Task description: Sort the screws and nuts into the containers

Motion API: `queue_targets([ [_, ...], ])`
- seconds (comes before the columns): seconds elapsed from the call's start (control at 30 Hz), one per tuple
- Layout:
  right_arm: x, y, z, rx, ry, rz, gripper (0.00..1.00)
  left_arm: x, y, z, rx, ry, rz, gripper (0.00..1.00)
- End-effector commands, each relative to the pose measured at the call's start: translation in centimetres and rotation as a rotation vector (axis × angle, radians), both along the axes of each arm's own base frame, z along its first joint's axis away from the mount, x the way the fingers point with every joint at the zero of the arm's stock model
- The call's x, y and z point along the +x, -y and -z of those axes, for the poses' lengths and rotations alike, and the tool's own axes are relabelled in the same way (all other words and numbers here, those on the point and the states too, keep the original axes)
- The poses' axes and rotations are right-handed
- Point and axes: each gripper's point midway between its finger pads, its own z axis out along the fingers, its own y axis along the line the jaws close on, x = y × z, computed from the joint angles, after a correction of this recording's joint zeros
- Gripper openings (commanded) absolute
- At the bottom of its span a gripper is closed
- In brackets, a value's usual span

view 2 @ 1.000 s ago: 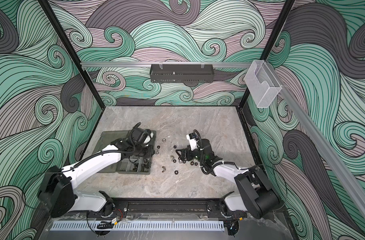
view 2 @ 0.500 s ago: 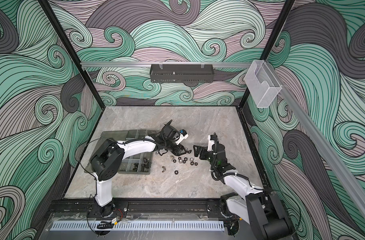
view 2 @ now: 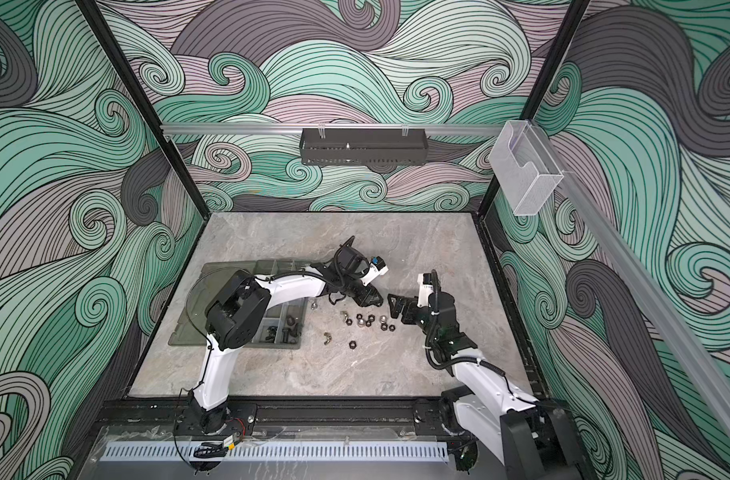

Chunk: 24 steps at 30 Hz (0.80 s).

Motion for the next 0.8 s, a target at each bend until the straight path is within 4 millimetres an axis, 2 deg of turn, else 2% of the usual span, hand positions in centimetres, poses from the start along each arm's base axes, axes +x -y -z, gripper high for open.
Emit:
queue_targets([
  [0.0, -0.5, -0.3, -0.8, 0.016, 0.034, -0.031, 0.99, -0.4, 0.7, 0.4, 0.004, -0.015, 0.039, 0.34],
  [0.77, 0.0, -0.6, -0.9, 0.016, 0.040, -0.042, 0.99, -0.3, 1.0, 2.8, 0.081, -0.044, 0.031, 0.29],
])
